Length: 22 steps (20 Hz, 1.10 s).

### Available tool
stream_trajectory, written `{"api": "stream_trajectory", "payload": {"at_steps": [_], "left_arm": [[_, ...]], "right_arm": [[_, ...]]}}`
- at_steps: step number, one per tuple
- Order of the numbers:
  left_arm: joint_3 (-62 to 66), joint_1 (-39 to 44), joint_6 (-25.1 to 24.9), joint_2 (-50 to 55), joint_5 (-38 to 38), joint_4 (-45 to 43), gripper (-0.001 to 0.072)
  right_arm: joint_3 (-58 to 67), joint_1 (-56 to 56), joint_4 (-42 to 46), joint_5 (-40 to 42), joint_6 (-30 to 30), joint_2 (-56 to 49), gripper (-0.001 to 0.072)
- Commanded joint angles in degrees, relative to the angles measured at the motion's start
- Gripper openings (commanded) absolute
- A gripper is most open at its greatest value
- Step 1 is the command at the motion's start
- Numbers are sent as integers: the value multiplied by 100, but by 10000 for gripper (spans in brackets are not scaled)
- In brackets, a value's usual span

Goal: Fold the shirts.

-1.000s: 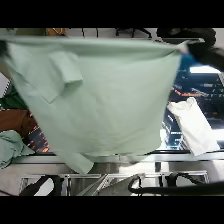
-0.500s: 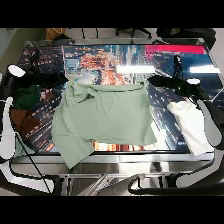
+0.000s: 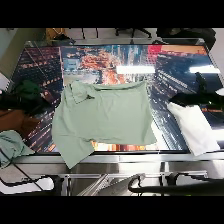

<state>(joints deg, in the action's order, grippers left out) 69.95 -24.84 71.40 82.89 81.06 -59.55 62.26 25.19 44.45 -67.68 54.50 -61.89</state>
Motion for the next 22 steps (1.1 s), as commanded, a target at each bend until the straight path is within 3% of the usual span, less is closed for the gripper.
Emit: {"api": "stream_trajectory", "payload": {"at_steps": [1, 9, 12, 16, 17, 19, 20, 22], "left_arm": [[-1648, -813, -402, -494, -208, -216, 598], [-2734, -994, -1038, -435, -1646, 175, 598], [-2680, -704, -1386, -4, -1550, 726, 598], [-1980, -433, -1392, 817, -898, 704, 596], [-1762, -433, -1386, 964, -671, 710, 535], [-1469, -509, -1421, 1108, -286, 675, 55], [-1397, -555, -1451, 1123, -223, 680, 18], [-1349, -614, -1447, 1119, -208, 673, 17]], "right_arm": [[-1071, 420, 339, -249, 387, 560, 280], [-1504, 376, 337, -459, 382, 614, 281], [-1628, 363, 337, -463, 387, 603, 375], [-1742, 363, 352, -503, 387, 535, 374], [-1781, 363, 361, -522, 387, 522, 374], [-1919, 361, 461, -522, 385, 492, 374], [-2026, 361, 529, -514, 385, 466, 374], [-2273, 306, 553, -391, 380, 372, 374]]}}
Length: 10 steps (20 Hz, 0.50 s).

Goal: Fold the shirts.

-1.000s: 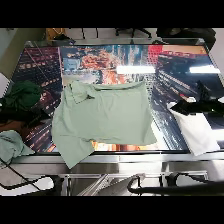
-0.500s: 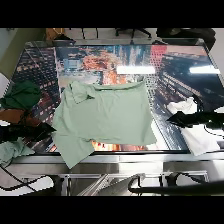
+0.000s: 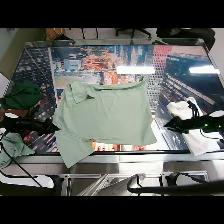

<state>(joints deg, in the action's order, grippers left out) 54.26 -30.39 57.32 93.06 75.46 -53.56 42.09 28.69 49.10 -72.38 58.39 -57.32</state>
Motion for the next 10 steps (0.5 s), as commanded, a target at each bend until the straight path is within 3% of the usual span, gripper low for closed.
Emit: {"api": "stream_trajectory", "payload": {"at_steps": [1, 8, 9, 10], "left_arm": [[219, -70, -42, 105, 354, 63, 18], [214, -70, -44, 101, 540, 118, 18], [216, -70, -46, 92, 634, 219, 17], [216, -70, -57, 33, 719, 382, 16]], "right_arm": [[-350, -136, 87, 136, -13, -170, 374], [-457, -1519, -166, 221, -160, -1091, 365], [-431, -1668, -280, 127, -243, -1067, 335], [-328, -1746, -400, -103, -424, -1023, 87]]}}
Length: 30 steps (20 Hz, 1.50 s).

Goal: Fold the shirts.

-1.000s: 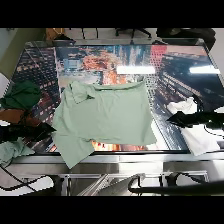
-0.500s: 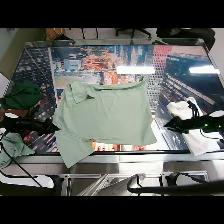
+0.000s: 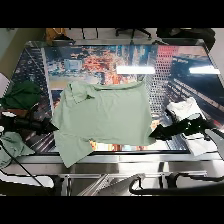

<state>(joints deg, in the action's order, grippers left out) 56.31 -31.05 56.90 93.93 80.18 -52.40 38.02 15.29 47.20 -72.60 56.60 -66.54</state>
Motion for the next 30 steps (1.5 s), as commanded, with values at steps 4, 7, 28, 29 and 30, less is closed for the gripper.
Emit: {"api": "stream_trajectory", "payload": {"at_steps": [4, 7, 28, 29, 30], "left_arm": [[323, -4, -101, -1008, 588, 1231, 14], [1093, -7, -96, -2337, 684, 2577, 14], [3292, 1462, 664, -3062, 459, 1266, 15], [3042, 1770, 667, -2721, 173, 846, 15], [2813, 2022, 728, -2332, -289, 516, 15]], "right_arm": [[1381, -238, -503, -623, -214, 780, 24], [3163, 348, -1104, -549, -267, 1711, 23], [4721, 1228, -2448, -275, -1104, 1451, 22], [4253, 1108, -2332, -28, -1228, 1196, 22], [3906, 977, -2247, 273, -1342, 901, 23]]}}
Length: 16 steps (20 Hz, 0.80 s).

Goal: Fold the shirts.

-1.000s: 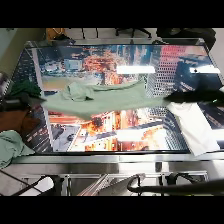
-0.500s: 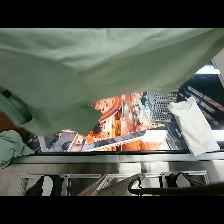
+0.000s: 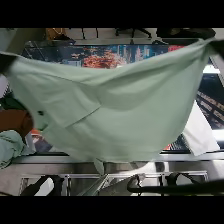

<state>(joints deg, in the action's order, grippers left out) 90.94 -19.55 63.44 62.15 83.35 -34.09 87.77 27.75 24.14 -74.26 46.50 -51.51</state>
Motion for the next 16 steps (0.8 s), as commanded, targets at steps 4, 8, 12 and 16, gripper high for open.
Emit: {"api": "stream_trajectory", "payload": {"at_steps": [4, 8, 12, 16], "left_arm": [[-726, 1117, 225, 2594, -1867, -1589, 14], [352, 1128, 505, 3967, -1818, -1585, 14], [1408, 1182, 654, 4430, -1580, -1604, 14], [1517, 1259, 1115, 4417, -1303, -2599, 14]], "right_arm": [[-1316, -756, 37, 1377, -640, -2339, 23], [-236, -938, 31, 1510, -426, -3748, 22], [658, -927, 490, 1488, -140, -4109, 22], [691, -942, 1279, 1102, 120, -4111, 22]]}}
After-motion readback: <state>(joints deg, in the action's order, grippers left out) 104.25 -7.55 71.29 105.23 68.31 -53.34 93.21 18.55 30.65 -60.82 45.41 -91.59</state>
